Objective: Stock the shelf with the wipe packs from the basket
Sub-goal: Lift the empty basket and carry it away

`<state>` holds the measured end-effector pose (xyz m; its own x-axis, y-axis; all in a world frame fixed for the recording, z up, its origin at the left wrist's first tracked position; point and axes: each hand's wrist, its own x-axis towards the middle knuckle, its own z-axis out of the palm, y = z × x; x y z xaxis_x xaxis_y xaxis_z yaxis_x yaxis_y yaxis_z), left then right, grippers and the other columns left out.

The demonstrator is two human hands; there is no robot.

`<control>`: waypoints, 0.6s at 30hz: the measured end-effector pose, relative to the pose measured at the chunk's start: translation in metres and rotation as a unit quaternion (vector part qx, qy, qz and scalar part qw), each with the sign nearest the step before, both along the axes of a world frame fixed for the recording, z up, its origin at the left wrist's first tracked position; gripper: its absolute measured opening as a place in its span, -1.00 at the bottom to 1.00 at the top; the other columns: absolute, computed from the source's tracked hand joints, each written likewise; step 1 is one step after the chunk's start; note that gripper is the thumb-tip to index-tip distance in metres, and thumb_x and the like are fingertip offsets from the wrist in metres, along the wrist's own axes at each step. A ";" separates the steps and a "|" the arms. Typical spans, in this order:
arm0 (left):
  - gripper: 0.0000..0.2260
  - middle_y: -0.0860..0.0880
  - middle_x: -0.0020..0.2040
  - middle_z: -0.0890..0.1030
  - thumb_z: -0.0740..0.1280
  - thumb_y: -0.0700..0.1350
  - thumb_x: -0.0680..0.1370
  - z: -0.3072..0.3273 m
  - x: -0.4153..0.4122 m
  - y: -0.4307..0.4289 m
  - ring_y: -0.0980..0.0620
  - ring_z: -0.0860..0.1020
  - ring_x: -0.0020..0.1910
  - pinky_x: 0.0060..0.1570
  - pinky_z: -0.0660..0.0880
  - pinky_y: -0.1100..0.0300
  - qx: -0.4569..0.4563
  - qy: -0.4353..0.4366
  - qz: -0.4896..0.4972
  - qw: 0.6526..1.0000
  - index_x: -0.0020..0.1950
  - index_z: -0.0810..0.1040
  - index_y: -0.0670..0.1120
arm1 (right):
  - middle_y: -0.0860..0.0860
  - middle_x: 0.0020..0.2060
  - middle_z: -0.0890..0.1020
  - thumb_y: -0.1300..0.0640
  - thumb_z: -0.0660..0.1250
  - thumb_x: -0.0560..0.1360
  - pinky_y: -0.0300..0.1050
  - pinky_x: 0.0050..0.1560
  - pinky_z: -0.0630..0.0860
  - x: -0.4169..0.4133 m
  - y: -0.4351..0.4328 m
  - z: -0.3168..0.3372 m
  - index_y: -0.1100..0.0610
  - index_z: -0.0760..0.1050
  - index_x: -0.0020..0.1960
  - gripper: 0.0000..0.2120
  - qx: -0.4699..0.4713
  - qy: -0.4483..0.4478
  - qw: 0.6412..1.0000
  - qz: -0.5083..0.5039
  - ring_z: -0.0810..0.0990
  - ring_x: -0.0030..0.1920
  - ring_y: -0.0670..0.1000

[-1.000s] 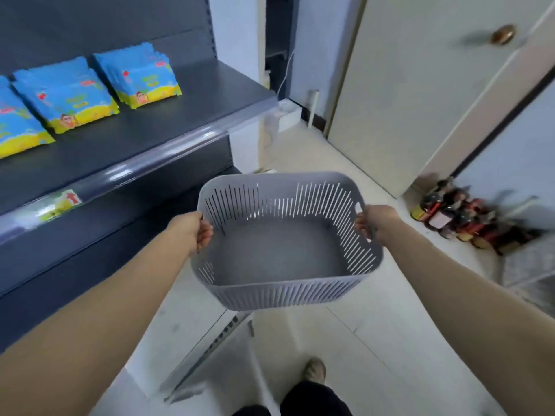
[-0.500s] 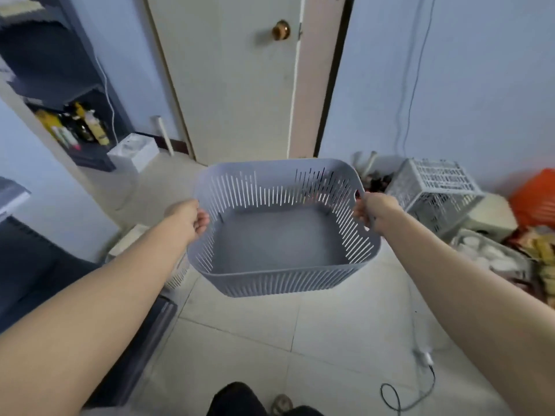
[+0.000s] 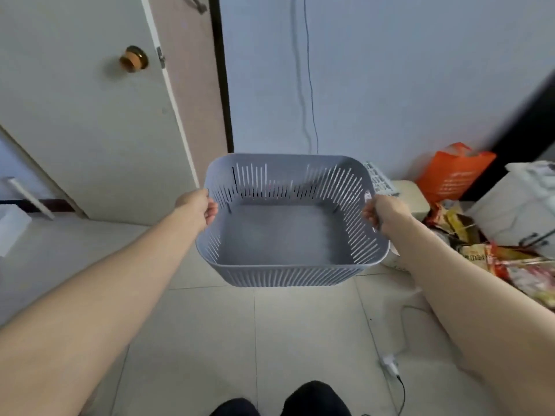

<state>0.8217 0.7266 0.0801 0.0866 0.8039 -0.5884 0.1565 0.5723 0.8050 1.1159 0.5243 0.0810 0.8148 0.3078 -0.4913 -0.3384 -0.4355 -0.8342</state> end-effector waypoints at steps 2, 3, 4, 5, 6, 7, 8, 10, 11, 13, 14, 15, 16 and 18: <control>-0.73 -0.02 -0.39 0.49 0.19 -0.06 0.58 0.000 0.052 0.013 0.11 0.43 -0.47 -0.45 0.33 0.26 0.010 0.005 -0.002 1.000 -0.31 0.41 -0.10 | 0.06 -0.47 0.47 0.17 0.10 0.59 -0.43 -0.68 0.21 0.042 0.004 -0.002 0.19 0.41 -0.24 -0.73 0.015 0.010 0.999 -0.027 0.40 -0.71 -0.11; -0.73 -0.03 -0.38 0.49 0.20 -0.06 0.58 -0.001 0.078 0.020 0.10 0.43 -0.46 -0.45 0.35 0.26 0.013 0.006 -0.007 1.000 -0.30 0.43 -0.10 | 0.06 -0.47 0.46 0.16 0.09 0.60 -0.43 -0.68 0.21 0.065 0.007 -0.003 0.18 0.40 -0.24 -0.73 0.019 0.013 0.999 -0.038 0.39 -0.72 -0.12; -0.73 -0.03 -0.38 0.49 0.20 -0.06 0.58 -0.002 0.103 0.027 0.10 0.44 -0.45 -0.44 0.35 0.26 0.014 0.006 -0.013 1.000 -0.30 0.43 -0.11 | 0.06 -0.46 0.46 0.16 0.08 0.60 -0.42 -0.68 0.22 0.088 0.011 -0.005 0.18 0.40 -0.24 -0.73 0.019 0.014 0.999 -0.046 0.39 -0.72 -0.12; -0.73 -0.04 -0.37 0.49 0.20 -0.06 0.58 -0.004 0.128 0.034 0.11 0.43 -0.45 -0.44 0.35 0.26 0.014 0.007 -0.019 1.000 -0.29 0.44 -0.12 | 0.06 -0.47 0.47 0.16 0.09 0.59 -0.41 -0.67 0.23 0.112 0.017 -0.007 0.18 0.41 -0.24 -0.73 0.016 0.014 0.998 -0.051 0.39 -0.71 -0.11; -0.73 -0.04 -0.36 0.49 0.19 -0.05 0.58 -0.006 0.154 0.041 0.11 0.43 -0.44 -0.44 0.35 0.27 0.011 0.009 -0.025 1.000 -0.28 0.44 -0.12 | 0.06 -0.47 0.48 0.16 0.10 0.58 -0.40 -0.67 0.24 0.136 0.021 -0.010 0.18 0.42 -0.25 -0.73 0.013 0.012 0.998 -0.054 0.40 -0.69 -0.11; -0.73 -0.03 -0.36 0.49 0.18 -0.04 0.59 -0.008 0.178 0.047 0.11 0.42 -0.44 -0.43 0.35 0.28 0.007 0.012 -0.031 0.999 -0.27 0.43 -0.12 | 0.06 -0.49 0.48 0.15 0.11 0.57 -0.40 -0.66 0.24 0.160 0.026 -0.013 0.18 0.43 -0.27 -0.73 0.008 0.010 0.998 -0.057 0.40 -0.68 -0.10; -0.73 -0.03 -0.35 0.48 0.17 -0.04 0.59 -0.010 0.202 0.053 0.11 0.41 -0.43 -0.42 0.34 0.28 0.003 0.015 -0.037 0.999 -0.26 0.43 -0.12 | 0.06 -0.51 0.49 0.15 0.12 0.56 -0.40 -0.66 0.24 0.183 0.032 -0.015 0.19 0.43 -0.28 -0.72 0.004 0.010 0.998 -0.060 0.40 -0.67 -0.09; -0.72 -0.03 -0.36 0.46 0.15 -0.05 0.60 -0.014 0.247 0.062 0.12 0.39 -0.43 -0.40 0.33 0.28 -0.004 0.017 -0.046 0.999 -0.27 0.41 -0.12 | 0.04 -0.60 0.49 0.15 0.13 0.55 -0.40 -0.66 0.25 0.230 0.044 -0.019 0.20 0.44 -0.30 -0.71 0.002 0.009 0.998 -0.061 0.41 -0.68 -0.09; -0.72 -0.03 -0.36 0.46 0.14 -0.06 0.61 -0.015 0.268 0.067 0.12 0.39 -0.43 -0.39 0.33 0.27 -0.004 0.014 -0.045 0.999 -0.28 0.41 -0.12 | 0.02 -0.64 0.48 0.13 0.14 0.55 -0.40 -0.66 0.25 0.254 0.052 -0.019 0.20 0.44 -0.31 -0.70 0.003 0.007 0.998 -0.058 0.41 -0.67 -0.09; -0.73 -0.03 -0.35 0.47 0.16 -0.08 0.60 -0.018 0.308 0.079 0.12 0.39 -0.43 -0.38 0.35 0.27 -0.004 0.009 -0.032 0.999 -0.28 0.41 -0.11 | 0.03 -0.59 0.48 0.08 0.14 0.57 -0.39 -0.67 0.24 0.298 0.069 -0.021 0.19 0.43 -0.31 -0.67 -0.002 0.001 0.999 -0.051 0.42 -0.61 -0.07; -0.74 -0.04 -0.35 0.48 0.17 -0.08 0.60 -0.021 0.325 0.084 0.12 0.40 -0.43 -0.38 0.35 0.27 -0.008 0.008 -0.024 1.000 -0.28 0.42 -0.11 | 0.03 -0.55 0.47 0.08 0.13 0.58 -0.39 -0.67 0.24 0.317 0.078 -0.022 0.18 0.42 -0.32 -0.66 -0.009 0.001 0.999 -0.047 0.41 -0.59 -0.06; -0.74 -0.04 -0.35 0.48 0.18 -0.07 0.60 -0.023 0.340 0.091 0.11 0.40 -0.43 -0.37 0.36 0.27 -0.013 0.005 -0.018 1.000 -0.27 0.42 -0.11 | 0.03 -0.53 0.45 0.08 0.12 0.58 -0.38 -0.67 0.23 0.335 0.087 -0.025 0.17 0.41 -0.32 -0.66 -0.015 0.004 0.999 -0.040 0.40 -0.59 -0.07; -0.74 -0.04 -0.35 0.48 0.18 -0.06 0.60 -0.026 0.354 0.098 0.11 0.40 -0.43 -0.37 0.36 0.27 -0.017 0.002 -0.013 1.000 -0.27 0.42 -0.11 | 0.03 -0.52 0.44 0.08 0.11 0.59 -0.37 -0.67 0.23 0.352 0.096 -0.027 0.17 0.40 -0.33 -0.66 -0.019 0.007 0.999 -0.035 0.40 -0.59 -0.07; -0.73 -0.03 -0.36 0.46 0.16 -0.05 0.61 -0.031 0.385 0.117 0.11 0.40 -0.43 -0.37 0.35 0.27 -0.018 -0.001 -0.010 1.000 -0.27 0.41 -0.10 | 0.03 -0.51 0.45 0.08 0.11 0.59 -0.35 -0.67 0.24 0.386 0.118 -0.031 0.17 0.40 -0.32 -0.65 -0.025 0.006 0.999 -0.029 0.41 -0.56 -0.06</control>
